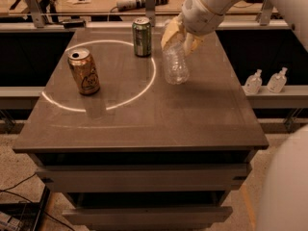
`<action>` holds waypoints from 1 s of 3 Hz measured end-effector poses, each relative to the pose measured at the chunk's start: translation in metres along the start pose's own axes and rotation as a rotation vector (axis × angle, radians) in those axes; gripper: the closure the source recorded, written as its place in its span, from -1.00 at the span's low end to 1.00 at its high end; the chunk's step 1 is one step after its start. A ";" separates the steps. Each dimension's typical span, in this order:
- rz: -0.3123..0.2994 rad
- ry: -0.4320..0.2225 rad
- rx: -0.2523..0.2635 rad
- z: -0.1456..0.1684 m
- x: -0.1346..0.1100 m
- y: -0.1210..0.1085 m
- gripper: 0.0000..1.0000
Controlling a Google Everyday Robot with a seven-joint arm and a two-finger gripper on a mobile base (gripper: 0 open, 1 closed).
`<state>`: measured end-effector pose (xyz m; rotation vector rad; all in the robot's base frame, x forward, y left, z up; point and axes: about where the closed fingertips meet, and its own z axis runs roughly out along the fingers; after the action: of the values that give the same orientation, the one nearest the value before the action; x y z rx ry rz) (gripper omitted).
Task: Place water bottle upright
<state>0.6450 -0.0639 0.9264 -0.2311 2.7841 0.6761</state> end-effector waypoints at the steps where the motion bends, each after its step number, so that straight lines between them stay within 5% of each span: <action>1: -0.173 -0.119 -0.108 -0.033 0.005 0.020 1.00; 3: -0.416 -0.348 -0.324 -0.079 0.014 0.034 1.00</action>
Offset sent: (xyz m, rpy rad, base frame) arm -0.0573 -0.0148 0.0978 0.2013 -0.7549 0.6056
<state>0.6069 -0.0719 1.0042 -0.6638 2.1916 0.9459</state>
